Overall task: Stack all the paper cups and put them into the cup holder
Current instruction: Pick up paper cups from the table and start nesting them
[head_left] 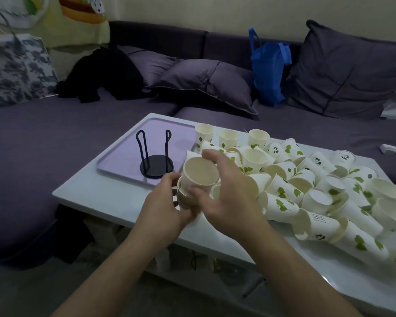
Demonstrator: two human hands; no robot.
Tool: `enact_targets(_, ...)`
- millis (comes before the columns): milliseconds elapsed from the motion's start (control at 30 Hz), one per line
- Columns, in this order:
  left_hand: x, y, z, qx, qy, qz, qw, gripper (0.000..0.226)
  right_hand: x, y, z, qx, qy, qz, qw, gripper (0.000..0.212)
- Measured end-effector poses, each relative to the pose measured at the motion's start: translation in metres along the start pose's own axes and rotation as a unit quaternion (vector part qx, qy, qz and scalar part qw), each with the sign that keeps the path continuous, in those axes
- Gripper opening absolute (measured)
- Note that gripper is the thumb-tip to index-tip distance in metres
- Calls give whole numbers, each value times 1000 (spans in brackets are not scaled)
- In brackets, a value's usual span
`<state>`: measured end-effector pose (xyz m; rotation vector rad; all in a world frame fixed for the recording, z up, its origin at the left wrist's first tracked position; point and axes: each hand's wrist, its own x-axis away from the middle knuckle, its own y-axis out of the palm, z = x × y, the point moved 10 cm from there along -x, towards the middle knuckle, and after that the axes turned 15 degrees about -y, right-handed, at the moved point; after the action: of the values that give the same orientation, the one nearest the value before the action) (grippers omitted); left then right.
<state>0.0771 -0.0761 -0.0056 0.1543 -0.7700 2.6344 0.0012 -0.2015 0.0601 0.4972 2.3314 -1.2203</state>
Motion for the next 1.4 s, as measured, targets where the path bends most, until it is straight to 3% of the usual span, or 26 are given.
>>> enact_targets(100, -3, 2, -2, -1, -2, 4, 1000, 79, 4, 4, 5, -10, 13, -43, 999, 80)
enact_targets(267, -2, 2, -3, -37, -14, 5, 999, 95, 18, -29, 42, 73, 76, 27, 994, 36)
enact_targets(333, 3, -4, 0, -57, -28, 23, 998, 97, 23, -30, 58, 129, 97, 9, 987, 34)
enact_targets(433, 19, -13, -5, -100, -66, 40, 992, 72, 26, -17, 72, 177, 108, -35, 978, 42)
enact_targets(567, 45, 19, -10, -171, -83, -88, 978, 15, 30, 9, 79, 229, 101, -90, 964, 43)
enact_targets(667, 60, 48, -8, -240, -47, -157, 957, 9, 33, 10, 76, 248, 93, -75, 961, 42)
enact_targets(867, 63, 65, -11, -254, -37, -183, 949, 24, 32, -17, 60, 230, 70, -11, 971, 30)
enact_targets(1000, 61, 63, -3, -190, -29, -159, 968, 61, 46, -47, 52, 88, 141, 41, 985, 22)
enact_targets(1100, 65, 70, 5, -113, -10, -160, 981, 77, 67, -35, 62, -55, 231, -20, 971, 18)
enact_targets(1167, 67, 73, 8, -64, 3, -157, 986, 71, 74, -22, 62, -138, 243, -66, 958, 16)
enact_targets(1233, 66, 74, 8, -41, 4, -144, 989, 64, 75, -24, 63, -175, 234, -63, 954, 16)
enact_targets(1300, 66, 76, 6, -38, -2, -139, 990, 60, 75, -40, 74, -151, 228, -18, 962, 17)
enact_targets(1400, 65, 79, 2, -42, -13, -142, 989, 62, 77, -69, 94, 62, 212, -29, 975, 36)
